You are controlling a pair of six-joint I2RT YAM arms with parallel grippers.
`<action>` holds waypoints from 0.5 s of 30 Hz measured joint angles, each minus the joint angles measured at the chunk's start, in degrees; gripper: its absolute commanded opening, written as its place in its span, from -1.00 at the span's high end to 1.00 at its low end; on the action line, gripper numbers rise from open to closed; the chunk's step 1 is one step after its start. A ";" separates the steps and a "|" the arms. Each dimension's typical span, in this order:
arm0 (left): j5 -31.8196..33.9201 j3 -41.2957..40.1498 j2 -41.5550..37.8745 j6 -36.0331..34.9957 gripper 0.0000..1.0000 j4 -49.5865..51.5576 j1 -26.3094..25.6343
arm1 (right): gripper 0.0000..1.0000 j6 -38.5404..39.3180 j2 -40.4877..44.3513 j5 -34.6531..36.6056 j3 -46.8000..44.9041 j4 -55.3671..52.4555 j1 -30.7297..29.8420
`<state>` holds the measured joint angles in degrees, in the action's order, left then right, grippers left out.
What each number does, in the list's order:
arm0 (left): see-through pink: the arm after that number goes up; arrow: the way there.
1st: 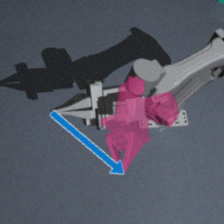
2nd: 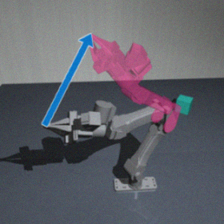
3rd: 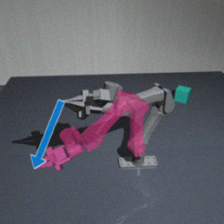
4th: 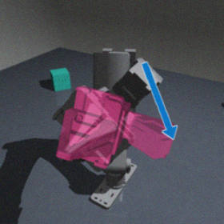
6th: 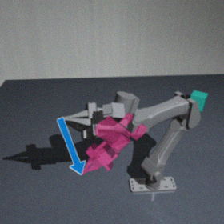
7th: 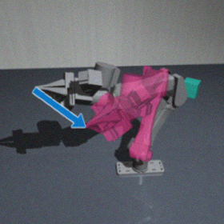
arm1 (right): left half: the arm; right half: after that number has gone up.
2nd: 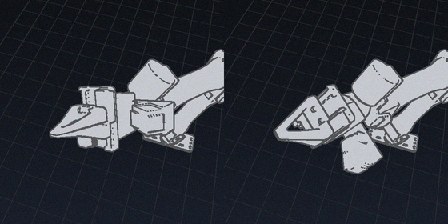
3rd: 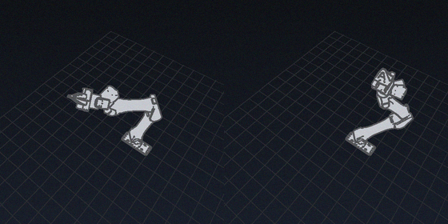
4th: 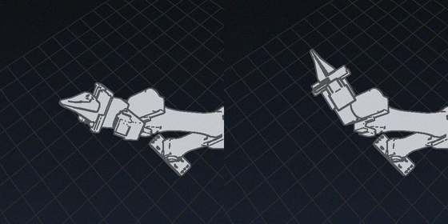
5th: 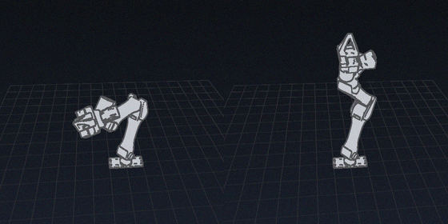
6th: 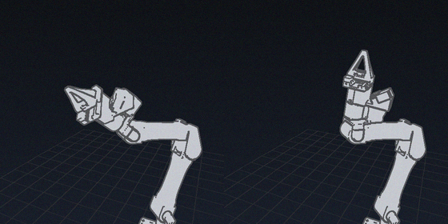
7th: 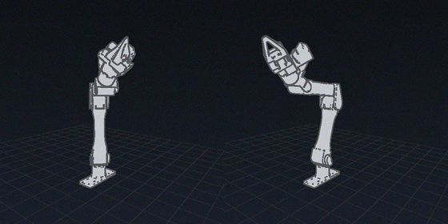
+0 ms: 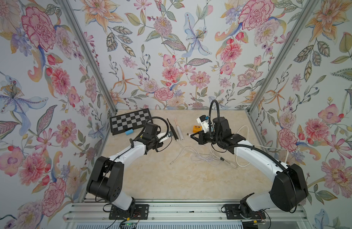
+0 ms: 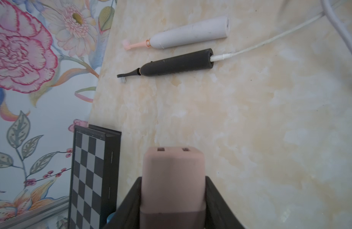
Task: Charge the electric toothbrush
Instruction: Pick up the plug from the center of the board.
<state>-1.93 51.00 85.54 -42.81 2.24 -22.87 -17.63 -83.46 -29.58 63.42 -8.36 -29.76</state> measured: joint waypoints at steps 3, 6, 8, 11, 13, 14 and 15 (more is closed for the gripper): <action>8.11 -7.69 -6.27 0.85 0.48 -7.19 -6.40 | 1.00 -0.20 1.25 1.16 -0.63 0.02 -0.17; 14.64 -12.94 -8.37 3.17 0.47 -13.31 -16.00 | 1.00 -0.90 4.48 3.26 -2.78 0.04 0.44; 17.64 -16.28 -8.35 5.22 0.47 -17.29 -22.25 | 1.00 -1.79 6.97 4.50 -4.57 0.04 1.99; 20.76 -19.85 -6.80 8.41 0.47 -20.92 -28.85 | 1.00 -3.69 10.25 6.19 -7.39 0.04 6.08; 22.99 -20.92 -4.22 10.03 0.47 -22.80 -30.64 | 1.00 -4.74 11.61 6.67 -8.68 -0.04 8.57; 24.06 -21.38 -2.84 10.78 0.47 -23.61 -31.08 | 1.00 -5.22 12.13 6.80 -9.20 -0.09 9.57; 25.00 -21.88 -1.62 11.39 0.47 -24.22 -31.19 | 1.00 -5.57 12.55 6.93 -9.60 -0.15 10.05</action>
<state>23.07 29.12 83.92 -31.42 -21.98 -54.06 -23.20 -70.91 -22.65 53.82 -8.51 -19.70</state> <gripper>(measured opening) 0.442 0.075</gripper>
